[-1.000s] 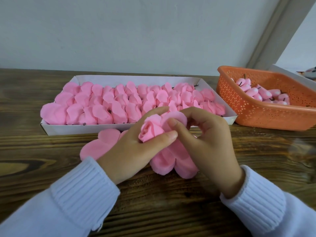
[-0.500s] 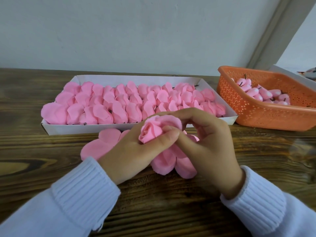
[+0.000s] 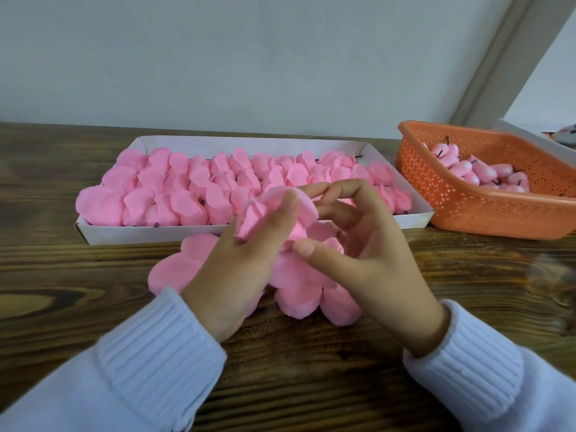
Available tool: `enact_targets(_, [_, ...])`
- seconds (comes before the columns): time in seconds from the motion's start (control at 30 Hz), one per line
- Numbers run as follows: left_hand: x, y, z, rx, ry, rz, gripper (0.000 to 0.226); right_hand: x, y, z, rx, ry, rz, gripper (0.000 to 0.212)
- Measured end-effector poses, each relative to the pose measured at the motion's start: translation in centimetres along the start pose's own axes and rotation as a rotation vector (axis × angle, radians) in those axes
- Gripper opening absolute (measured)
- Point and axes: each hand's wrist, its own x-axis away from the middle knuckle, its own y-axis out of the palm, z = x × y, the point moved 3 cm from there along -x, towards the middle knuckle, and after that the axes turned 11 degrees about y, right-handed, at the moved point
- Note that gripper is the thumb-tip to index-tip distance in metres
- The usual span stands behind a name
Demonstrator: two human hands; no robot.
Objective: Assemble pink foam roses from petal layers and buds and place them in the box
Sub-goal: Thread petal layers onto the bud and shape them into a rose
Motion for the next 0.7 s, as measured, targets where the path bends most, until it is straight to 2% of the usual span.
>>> enact_targets(0.2, [0.0,0.2,-0.6,0.086,-0.003,0.005,0.046,0.1,0.2,0.3,-0.059,0.082,0.020,0.042])
enact_targets(0.4, [0.0,0.7,0.3,0.079,0.077,-0.137,0.031,0.0,0.2,0.4,-0.083,0.095,-0.011,0.041])
enact_targets(0.43, [0.0,0.6,0.7,0.035,0.101,-0.189,0.033,-0.1,0.0,0.4,-0.119,0.110,-0.029,0.042])
enact_targets(0.57, [0.0,0.6,1.4,-0.091,0.118,-0.396,0.066,-0.3,-0.3,0.3,-0.320,0.224,-0.153,0.042])
enact_targets(0.63, [-0.2,0.9,1.5,-0.071,0.092,-0.434,0.065,-0.3,-0.2,0.4,-0.390,0.267,-0.249,0.039])
enact_targets(0.7, [-0.1,1.2,1.5,0.002,0.077,-0.439,0.066,-0.2,0.1,0.4,-0.397,0.298,-0.324,0.046])
